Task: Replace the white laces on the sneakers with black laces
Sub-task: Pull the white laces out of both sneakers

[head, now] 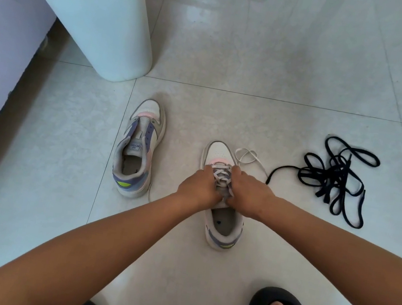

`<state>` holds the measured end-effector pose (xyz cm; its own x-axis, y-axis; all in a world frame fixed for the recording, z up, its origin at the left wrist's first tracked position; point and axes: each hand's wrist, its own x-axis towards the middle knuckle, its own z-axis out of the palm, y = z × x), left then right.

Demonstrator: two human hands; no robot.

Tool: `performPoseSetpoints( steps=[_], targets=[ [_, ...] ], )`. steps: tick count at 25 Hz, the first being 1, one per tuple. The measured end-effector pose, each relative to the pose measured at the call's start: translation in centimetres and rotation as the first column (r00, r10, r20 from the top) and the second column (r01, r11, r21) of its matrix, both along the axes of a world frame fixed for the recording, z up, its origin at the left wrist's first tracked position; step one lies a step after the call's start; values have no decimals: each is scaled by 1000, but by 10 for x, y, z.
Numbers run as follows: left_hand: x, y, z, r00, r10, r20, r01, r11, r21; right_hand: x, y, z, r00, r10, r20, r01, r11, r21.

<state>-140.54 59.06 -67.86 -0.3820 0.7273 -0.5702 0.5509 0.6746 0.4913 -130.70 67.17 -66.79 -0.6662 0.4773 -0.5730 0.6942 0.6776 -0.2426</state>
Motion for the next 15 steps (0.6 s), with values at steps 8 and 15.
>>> performPoseSetpoints(
  steps=[8, 15],
  targets=[
    [-29, -37, 1, 911, -148, -384, 193, 978, 80, 38, 10, -2, 952, -86, -295, 23, 977, -212],
    [-29, -32, -6, 680, -364, -636, 505, 862, 47, 30, 4, -18, 881, 411, -234, -254, 828, 500]
  ],
)
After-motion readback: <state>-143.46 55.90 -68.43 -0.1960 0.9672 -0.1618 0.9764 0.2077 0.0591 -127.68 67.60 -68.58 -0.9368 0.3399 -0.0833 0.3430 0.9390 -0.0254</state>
